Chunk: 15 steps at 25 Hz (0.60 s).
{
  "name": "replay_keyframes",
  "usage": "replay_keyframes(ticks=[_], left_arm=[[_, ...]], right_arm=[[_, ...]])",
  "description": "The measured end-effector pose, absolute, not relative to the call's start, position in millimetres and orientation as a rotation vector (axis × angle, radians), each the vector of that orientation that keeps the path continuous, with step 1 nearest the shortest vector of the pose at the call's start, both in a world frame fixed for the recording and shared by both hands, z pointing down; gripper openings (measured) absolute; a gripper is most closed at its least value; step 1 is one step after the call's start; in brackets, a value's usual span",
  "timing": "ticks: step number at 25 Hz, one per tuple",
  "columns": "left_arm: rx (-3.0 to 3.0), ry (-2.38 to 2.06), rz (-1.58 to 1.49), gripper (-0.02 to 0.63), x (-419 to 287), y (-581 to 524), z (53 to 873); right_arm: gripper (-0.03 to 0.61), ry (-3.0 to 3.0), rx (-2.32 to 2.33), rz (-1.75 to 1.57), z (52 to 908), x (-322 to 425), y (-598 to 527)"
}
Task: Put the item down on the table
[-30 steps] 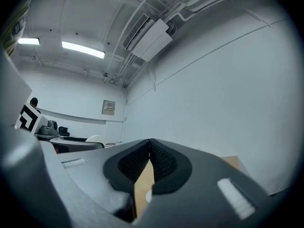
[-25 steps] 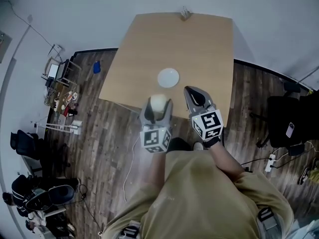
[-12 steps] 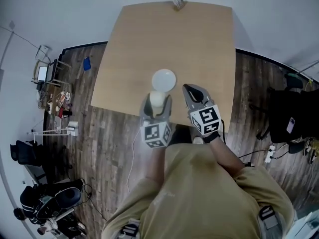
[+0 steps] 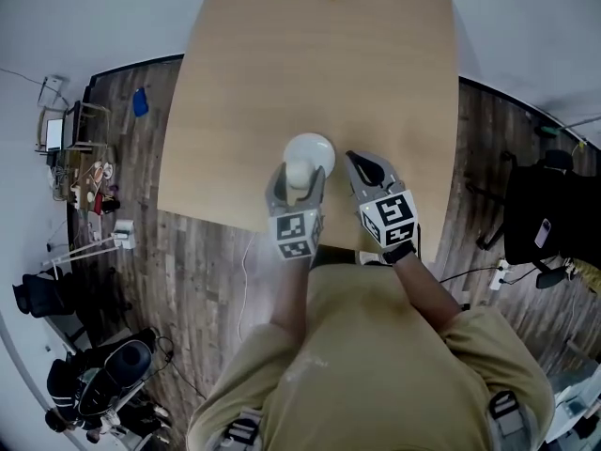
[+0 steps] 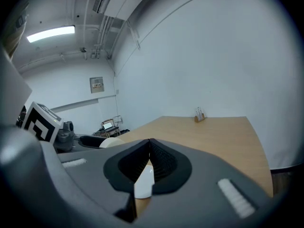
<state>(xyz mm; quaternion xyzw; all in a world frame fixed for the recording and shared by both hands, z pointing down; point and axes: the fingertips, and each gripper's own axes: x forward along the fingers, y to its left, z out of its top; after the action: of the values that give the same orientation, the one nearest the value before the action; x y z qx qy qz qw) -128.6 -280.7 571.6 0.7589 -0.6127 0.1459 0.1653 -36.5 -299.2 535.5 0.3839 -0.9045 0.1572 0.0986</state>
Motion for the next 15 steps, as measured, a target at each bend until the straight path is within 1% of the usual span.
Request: replay_keyframes(ticks=[7, 15], left_arm=[[2.082, -1.612, 0.572, 0.328, -143, -327, 649], [2.009, -1.473, 0.746, 0.33, -143, -339, 723]], right_arm=[[0.006, -2.577, 1.111, 0.553, 578, -55, -333], [0.006, -2.504, 1.102, 0.613, 610, -62, -351]])
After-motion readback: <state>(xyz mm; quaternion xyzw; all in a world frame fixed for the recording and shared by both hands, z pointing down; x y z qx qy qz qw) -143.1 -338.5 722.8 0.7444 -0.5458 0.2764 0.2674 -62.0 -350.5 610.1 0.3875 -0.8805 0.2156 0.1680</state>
